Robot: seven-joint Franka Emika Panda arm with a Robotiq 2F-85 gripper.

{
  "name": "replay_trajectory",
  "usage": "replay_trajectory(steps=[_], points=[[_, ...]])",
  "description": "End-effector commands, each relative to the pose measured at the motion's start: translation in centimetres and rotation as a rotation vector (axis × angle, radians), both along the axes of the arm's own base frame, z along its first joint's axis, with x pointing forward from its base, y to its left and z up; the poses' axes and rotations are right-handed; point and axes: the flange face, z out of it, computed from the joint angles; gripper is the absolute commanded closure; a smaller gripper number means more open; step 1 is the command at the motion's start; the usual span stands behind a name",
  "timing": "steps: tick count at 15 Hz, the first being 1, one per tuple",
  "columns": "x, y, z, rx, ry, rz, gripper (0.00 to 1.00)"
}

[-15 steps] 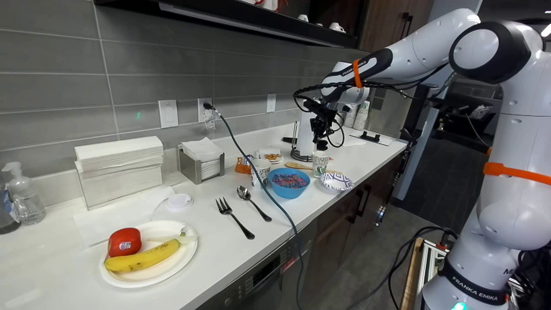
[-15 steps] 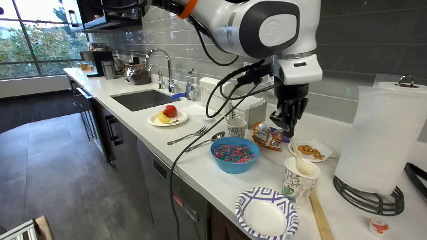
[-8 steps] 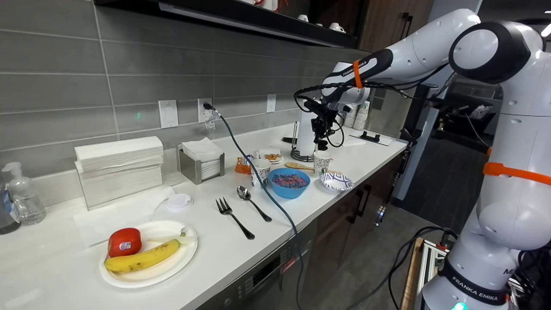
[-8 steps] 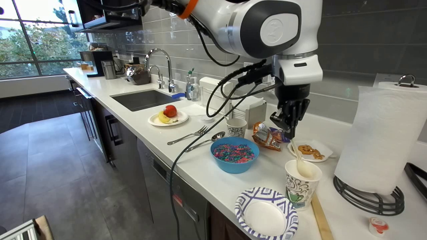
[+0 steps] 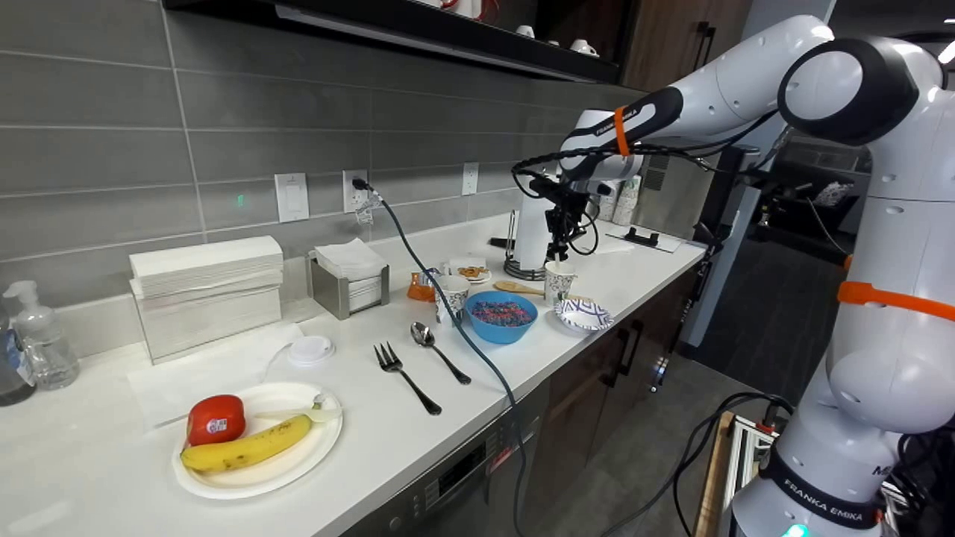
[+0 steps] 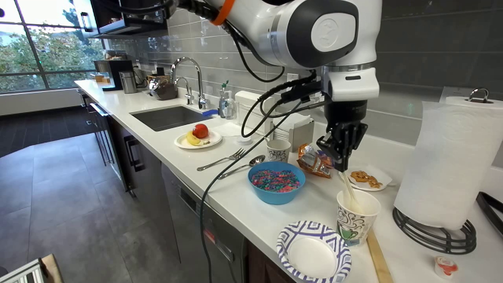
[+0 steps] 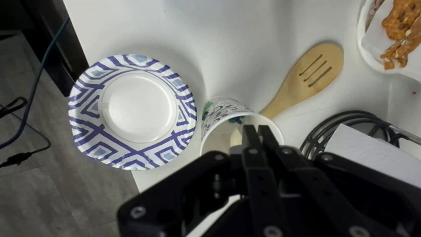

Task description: Use the white spoon to stir the contents in the coffee cup.

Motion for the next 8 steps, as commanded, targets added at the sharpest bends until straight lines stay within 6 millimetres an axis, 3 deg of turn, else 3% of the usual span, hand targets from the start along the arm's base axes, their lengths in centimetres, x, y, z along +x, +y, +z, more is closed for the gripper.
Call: replay_trajectory(steps=[1, 5, 8], points=[[-0.1, -0.2, -0.1, 0.012, 0.039, -0.031, 0.64], [0.1, 1.2, 0.6, -0.033, -0.012, 0.054, 0.34], [-0.1, 3.1, 0.9, 0.007, 0.062, 0.029, 0.1]])
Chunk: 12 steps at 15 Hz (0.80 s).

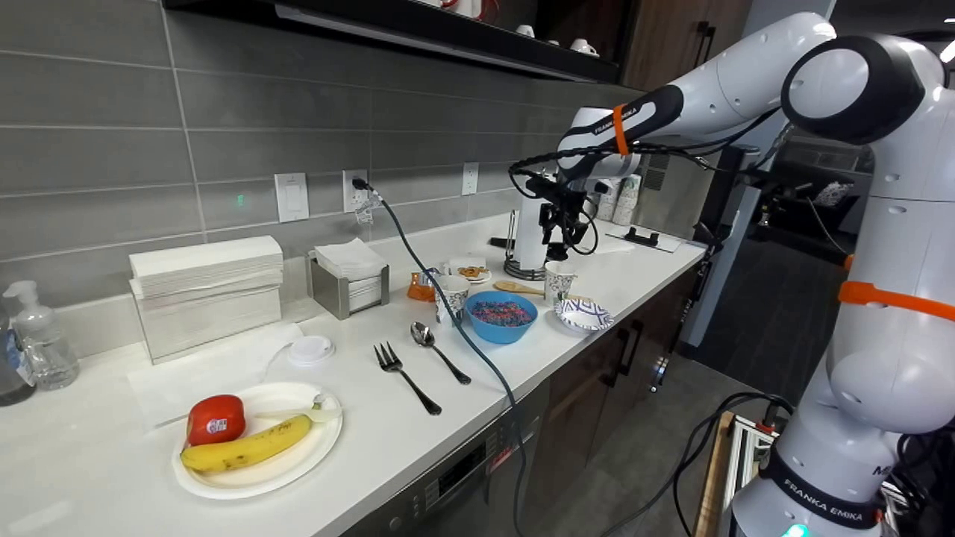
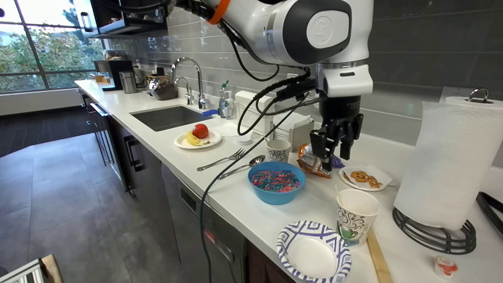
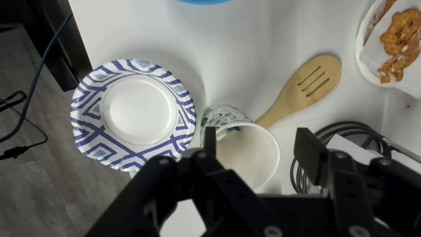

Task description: Use the white spoon to stir the contents in the coffee cup.

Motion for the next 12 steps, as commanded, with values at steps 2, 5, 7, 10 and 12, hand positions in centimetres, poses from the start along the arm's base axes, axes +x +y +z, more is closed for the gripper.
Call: replay_trajectory(steps=[2, 5, 7, 10, 12], points=[[-0.6, 2.4, 0.9, -0.005, 0.065, -0.065, 0.01], [-0.4, 2.6, 1.6, -0.083, 0.001, -0.213, 0.0], [0.1, 2.6, 1.9, -0.113, -0.073, -0.283, 0.0], [0.7, 2.2, 2.1, -0.102, -0.052, -0.251, 0.0], [0.6, 2.2, 2.0, -0.102, -0.055, -0.26, 0.0]])
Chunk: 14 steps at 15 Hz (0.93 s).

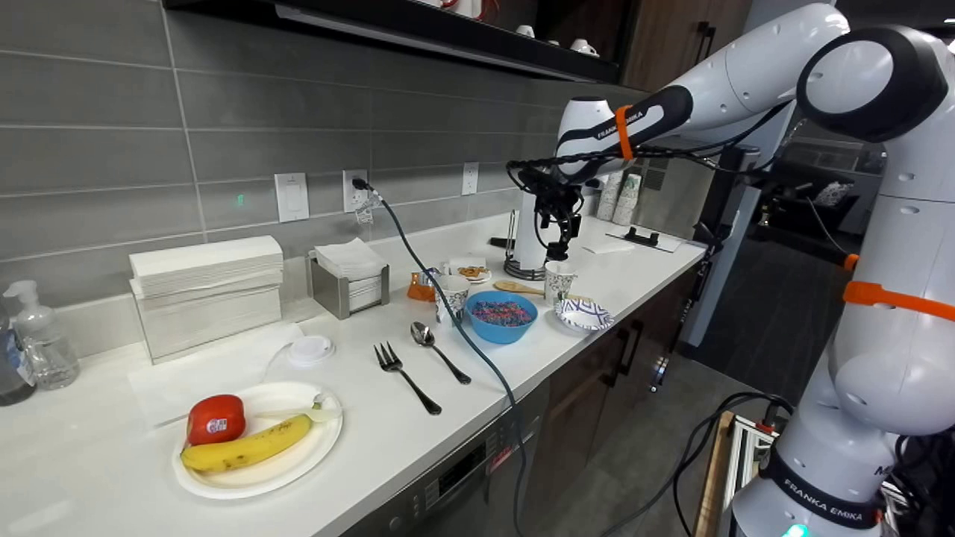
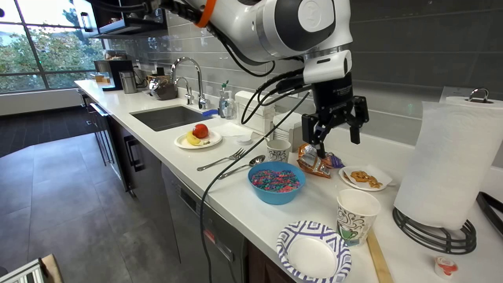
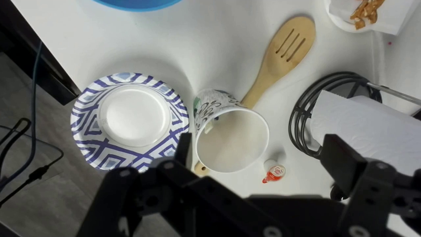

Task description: Use the white spoon to stir the contents in the coffee cup.

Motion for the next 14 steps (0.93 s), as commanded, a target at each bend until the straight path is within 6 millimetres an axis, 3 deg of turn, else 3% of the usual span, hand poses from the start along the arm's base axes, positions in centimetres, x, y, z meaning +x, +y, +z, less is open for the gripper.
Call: replay_trajectory(steps=[1, 2, 9, 14], points=[[0.0, -0.1, 0.0, 0.001, 0.001, -0.001, 0.0], [0.7, -0.7, -0.2, -0.025, -0.05, -0.108, 0.0], [0.2, -1.9, -1.5, -0.079, -0.068, -0.46, 0.0], [-0.3, -1.7, -4.2, -0.145, -0.095, -0.695, 0.0]])
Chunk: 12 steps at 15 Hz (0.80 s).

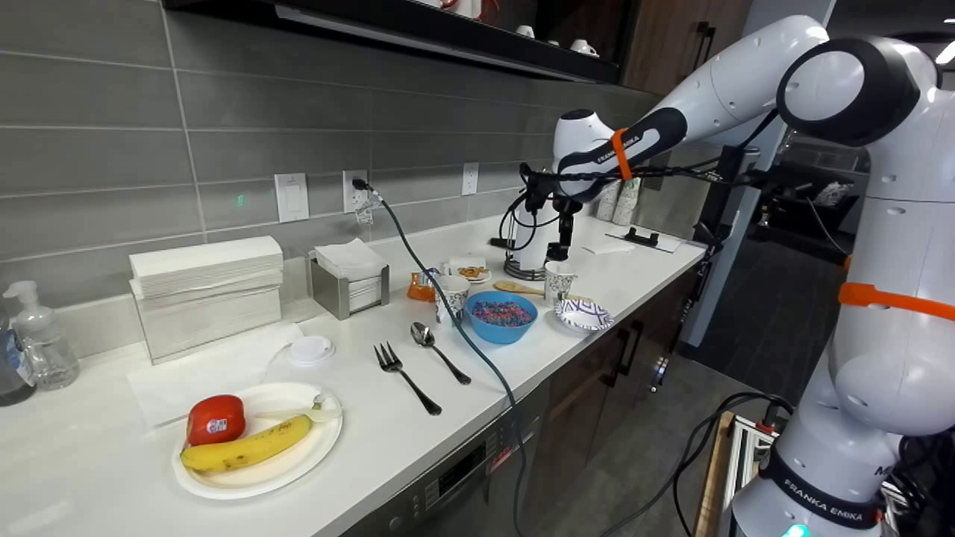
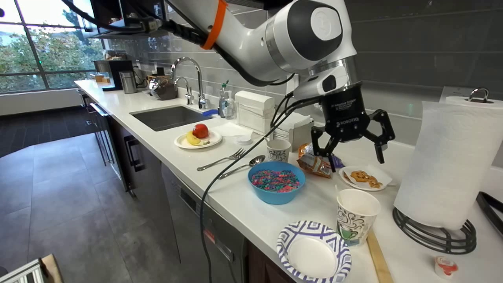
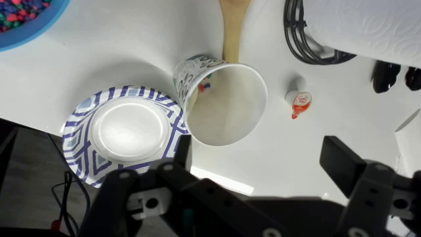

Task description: Use the white spoon to stir the contents in the coffee cup.

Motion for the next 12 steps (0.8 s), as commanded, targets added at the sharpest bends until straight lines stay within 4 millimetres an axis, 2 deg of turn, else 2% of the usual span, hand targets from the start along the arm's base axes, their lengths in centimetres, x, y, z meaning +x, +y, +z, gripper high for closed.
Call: replay_trajectory(steps=[1, 4, 5, 12], points=[[-0.5, 0.7, -2.1, -0.051, 0.019, -0.174, 0.0], [-1.0, 2.1, -3.2, -0.016, 0.05, -0.206, 0.0], [-0.5, 1.1, -2.7, -0.023, 0.043, -0.166, 0.0], [-0.4, 2.6, -4.2, 0.019, 0.086, -0.144, 0.0]])
